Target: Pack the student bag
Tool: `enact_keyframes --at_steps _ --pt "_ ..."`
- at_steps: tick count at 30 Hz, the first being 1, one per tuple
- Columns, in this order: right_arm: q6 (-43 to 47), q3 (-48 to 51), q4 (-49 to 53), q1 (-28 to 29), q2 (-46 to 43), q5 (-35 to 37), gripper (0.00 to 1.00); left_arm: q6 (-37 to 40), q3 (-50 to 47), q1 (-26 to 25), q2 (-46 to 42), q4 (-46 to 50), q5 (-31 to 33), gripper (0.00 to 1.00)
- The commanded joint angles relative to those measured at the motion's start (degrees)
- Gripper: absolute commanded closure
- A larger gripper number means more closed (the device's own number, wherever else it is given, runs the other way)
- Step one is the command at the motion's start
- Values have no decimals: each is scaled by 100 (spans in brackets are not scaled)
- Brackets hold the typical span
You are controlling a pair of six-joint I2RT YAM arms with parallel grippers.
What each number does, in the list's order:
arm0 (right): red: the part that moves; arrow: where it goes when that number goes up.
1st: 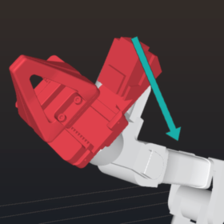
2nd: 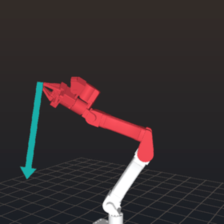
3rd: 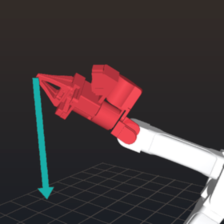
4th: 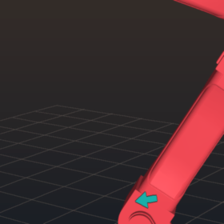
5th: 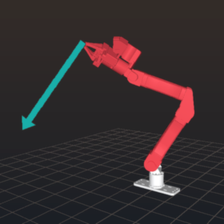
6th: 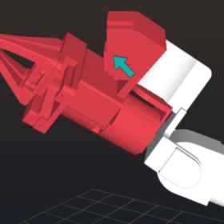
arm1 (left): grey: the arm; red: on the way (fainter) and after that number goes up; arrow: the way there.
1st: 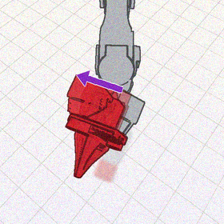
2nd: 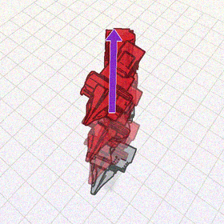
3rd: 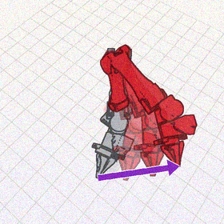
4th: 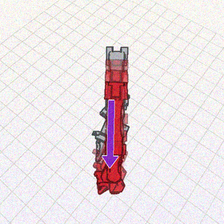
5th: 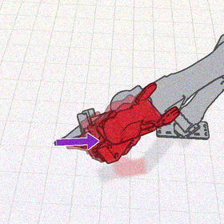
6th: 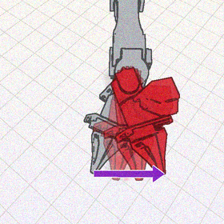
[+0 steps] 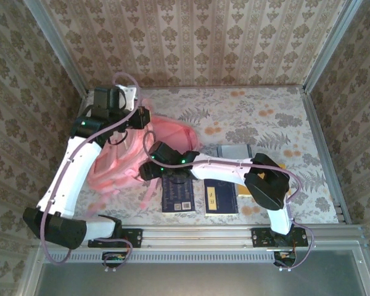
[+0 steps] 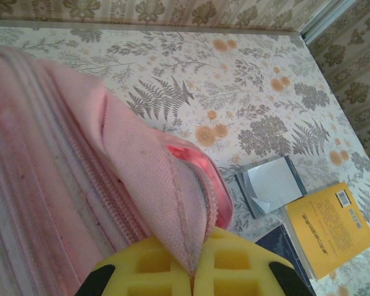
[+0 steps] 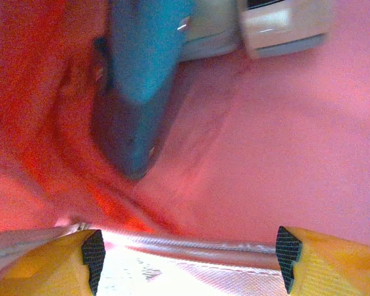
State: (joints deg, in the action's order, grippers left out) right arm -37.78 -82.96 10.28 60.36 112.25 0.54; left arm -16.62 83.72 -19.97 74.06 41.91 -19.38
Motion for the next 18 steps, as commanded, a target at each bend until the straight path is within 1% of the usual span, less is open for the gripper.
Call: enact_keyframes --at_steps 1,4,6,9,12,15,18 --pt "-31 -269 -486 300 215 102 23 250 558 -104 122 -788 -497 100" --pt "54 -351 -190 319 242 312 14 139 85 -104 -5 -962 -98 100" --pt "225 -215 -53 320 78 506 8 37 -515 -54 -306 -1217 365 100" --pt "636 18 143 311 -186 547 3 -232 -1312 149 -679 -1585 742 100" --pt "990 359 263 310 -575 565 1 -607 -1900 388 -864 -1932 775 100" --pt "1223 930 71 292 -1192 563 0 -910 -2154 467 -878 -2141 678 100" --pt "1342 1502 -202 211 -1904 348 1 -1053 -2198 483 -835 -2237 503 100"
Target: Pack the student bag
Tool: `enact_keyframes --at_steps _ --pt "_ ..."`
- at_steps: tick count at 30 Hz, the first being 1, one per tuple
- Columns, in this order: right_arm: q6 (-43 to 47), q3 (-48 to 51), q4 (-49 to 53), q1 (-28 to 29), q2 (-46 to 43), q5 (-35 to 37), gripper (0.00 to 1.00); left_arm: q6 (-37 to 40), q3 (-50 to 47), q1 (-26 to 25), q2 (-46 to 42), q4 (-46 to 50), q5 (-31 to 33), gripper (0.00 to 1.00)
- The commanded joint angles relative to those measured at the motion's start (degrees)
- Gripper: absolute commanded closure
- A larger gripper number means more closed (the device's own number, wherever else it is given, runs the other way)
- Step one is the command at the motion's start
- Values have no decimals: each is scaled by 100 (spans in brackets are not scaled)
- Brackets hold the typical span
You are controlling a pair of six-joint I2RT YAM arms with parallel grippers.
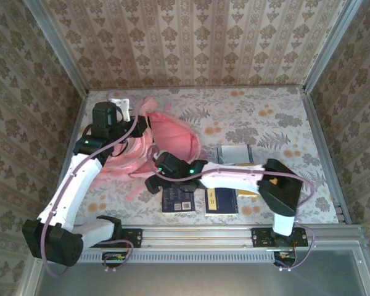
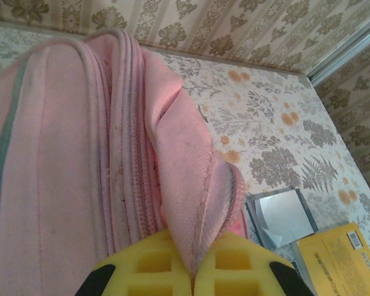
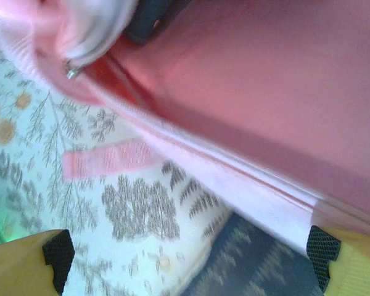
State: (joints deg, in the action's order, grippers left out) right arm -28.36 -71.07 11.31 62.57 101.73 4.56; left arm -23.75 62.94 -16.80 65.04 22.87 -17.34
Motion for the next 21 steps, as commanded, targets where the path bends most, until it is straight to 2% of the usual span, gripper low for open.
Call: enact_keyframes --at_steps 1,6,10,15,21 --pt "431 453 -347 -44 -1069 -119 1 -333 -130 168 71 -349 258 100" --pt "334 714 215 -653 -1959 -512 3 -421 -529 177 -181 -670 215 100" --pt "238 476 1272 -1399 -2125 217 1 -411 -498 129 -245 -644 152 100" --pt "242 -113 2473 -2299 -1618 597 0 -412 -510 107 -222 -631 152 100" --pt "460 -831 3364 -2991 -529 850 0 -393 -458 153 -255 -579 148 100"
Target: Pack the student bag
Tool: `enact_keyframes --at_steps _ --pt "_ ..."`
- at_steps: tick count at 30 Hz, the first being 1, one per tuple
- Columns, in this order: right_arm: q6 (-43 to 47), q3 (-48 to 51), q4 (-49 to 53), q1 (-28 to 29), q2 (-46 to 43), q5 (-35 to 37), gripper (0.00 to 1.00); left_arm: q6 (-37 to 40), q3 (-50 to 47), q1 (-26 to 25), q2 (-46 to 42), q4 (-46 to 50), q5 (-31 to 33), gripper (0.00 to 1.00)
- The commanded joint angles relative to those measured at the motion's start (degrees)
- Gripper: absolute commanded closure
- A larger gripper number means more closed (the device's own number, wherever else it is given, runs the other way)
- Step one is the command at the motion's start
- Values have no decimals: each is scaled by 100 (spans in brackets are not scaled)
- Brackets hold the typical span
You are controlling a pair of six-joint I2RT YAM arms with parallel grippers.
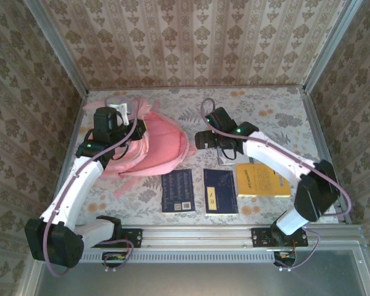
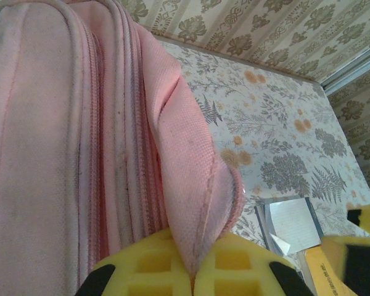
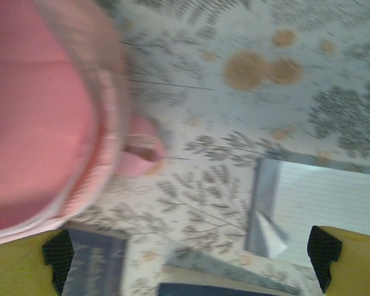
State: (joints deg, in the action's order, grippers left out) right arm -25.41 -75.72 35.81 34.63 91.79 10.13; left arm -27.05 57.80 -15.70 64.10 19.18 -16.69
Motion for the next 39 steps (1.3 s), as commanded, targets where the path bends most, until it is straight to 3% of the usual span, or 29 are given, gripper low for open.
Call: enact_keyframes --at_steps 1,10,17,28,31,34,39 --pt "196 -524 1086 -255 695 336 0 -55 52 50 -193 -204 91 100" --pt "256 -1075 1453 -545 1921 438 0 -42 59 33 -187 -203 60 100" --pt "349 -676 1266 -868 1883 158 0 -29 82 24 -198 -178 78 100" --pt "266 -855 1361 -875 2276 293 0 -12 62 24 -187 -160 143 100" --pt "168 -689 1176 -1090 2061 285 0 41 71 5 -140 -125 192 100" --pt "62 -317 828 -1552 1682 -262 0 165 187 -121 105 24 169 100" --pt "-158 277 306 -2214 1239 -1015 0 155 381 -258 730 171 -98 77"
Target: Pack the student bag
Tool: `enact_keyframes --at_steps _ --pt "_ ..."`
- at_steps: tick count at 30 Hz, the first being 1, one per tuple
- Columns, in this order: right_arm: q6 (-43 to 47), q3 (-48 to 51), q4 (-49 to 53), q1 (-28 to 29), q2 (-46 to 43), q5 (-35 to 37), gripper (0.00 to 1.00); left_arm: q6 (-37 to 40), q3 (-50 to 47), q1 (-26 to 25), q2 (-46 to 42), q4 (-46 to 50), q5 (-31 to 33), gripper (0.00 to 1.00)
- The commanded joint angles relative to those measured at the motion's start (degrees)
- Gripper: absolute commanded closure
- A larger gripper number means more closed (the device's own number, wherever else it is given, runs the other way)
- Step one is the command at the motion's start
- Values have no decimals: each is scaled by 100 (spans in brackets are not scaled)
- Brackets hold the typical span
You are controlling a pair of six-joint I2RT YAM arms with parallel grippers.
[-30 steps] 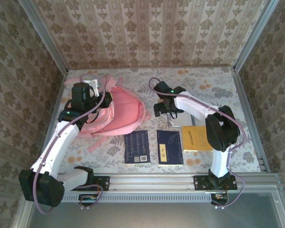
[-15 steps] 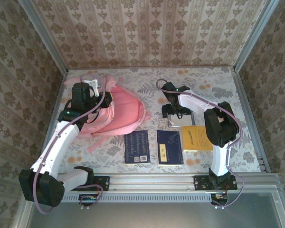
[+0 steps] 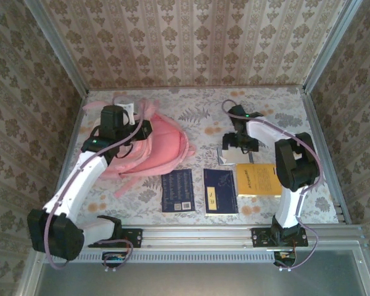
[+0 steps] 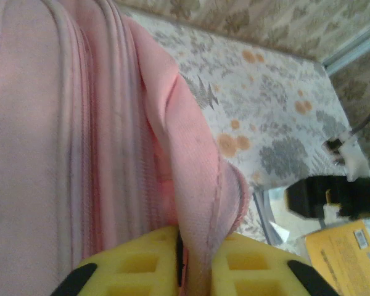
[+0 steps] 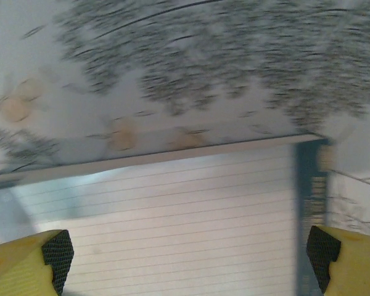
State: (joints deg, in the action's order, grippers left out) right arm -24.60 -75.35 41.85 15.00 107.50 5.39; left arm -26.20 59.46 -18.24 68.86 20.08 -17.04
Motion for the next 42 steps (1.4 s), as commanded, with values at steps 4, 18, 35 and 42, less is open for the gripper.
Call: enact_keyframes --at_steps 4,18,35,42 --pt "-371 583 -662 -672 -497 -906 0 -32 441 -78 749 97 -584 56" --pt "-736 939 -1414 -920 -386 -1686 0 -709 2260 -1964 3116 46 -804 22" --pt "-1341 1749 -2280 -903 -534 -2438 0 -2685 2533 -2379 5521 -1461 -1392 34" --pt "-1583 1827 -2584 -740 -308 -3151 0 -2791 2719 -2466 5774 -1454 -1583 40"
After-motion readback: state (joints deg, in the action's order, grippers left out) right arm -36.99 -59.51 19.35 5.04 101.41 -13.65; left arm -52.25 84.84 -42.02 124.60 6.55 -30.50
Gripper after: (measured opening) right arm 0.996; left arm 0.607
